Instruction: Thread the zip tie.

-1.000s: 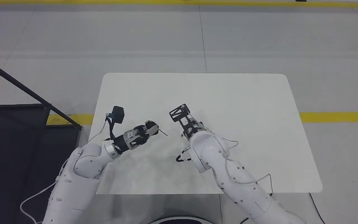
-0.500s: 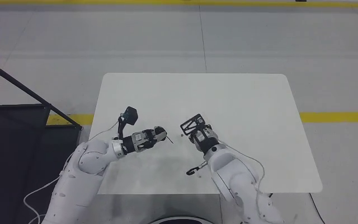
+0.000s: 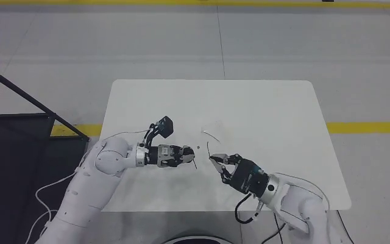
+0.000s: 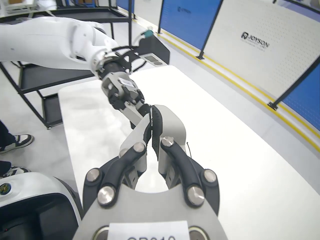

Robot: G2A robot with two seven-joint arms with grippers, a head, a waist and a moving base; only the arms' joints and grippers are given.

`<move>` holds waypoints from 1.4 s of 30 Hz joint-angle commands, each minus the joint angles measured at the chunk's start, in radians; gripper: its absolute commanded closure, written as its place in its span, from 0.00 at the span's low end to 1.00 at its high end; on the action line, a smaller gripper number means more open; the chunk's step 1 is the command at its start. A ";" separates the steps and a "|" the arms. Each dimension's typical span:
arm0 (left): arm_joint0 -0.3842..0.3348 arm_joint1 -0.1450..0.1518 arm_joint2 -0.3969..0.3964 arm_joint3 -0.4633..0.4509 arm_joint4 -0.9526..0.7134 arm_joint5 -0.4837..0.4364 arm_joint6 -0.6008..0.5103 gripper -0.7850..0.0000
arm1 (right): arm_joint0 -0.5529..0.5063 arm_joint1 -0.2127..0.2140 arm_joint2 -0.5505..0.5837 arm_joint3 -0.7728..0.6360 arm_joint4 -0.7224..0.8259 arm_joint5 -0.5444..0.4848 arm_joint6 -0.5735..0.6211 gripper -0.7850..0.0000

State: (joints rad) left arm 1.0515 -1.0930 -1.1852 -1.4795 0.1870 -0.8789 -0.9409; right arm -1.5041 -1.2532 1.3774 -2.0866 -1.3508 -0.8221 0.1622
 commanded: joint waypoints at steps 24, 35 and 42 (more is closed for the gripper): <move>0.006 0.010 0.021 -0.093 0.227 0.047 0.051 1.00 | 0.009 0.029 0.036 0.093 0.042 -0.190 -0.153 1.00; 0.013 0.014 0.061 -0.145 0.394 0.048 0.133 1.00 | 0.058 0.114 -0.084 0.108 0.046 -0.190 -0.179 1.00; 0.014 0.014 0.064 -0.145 0.398 0.048 0.136 1.00 | 0.069 0.127 -0.095 0.118 0.062 -0.190 -0.152 1.00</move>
State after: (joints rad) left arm 1.0650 -1.0789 -1.1211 -1.6246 0.5853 -0.8306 -0.8044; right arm -1.4350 -1.1263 1.2821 -1.9680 -1.2883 -1.0123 0.0101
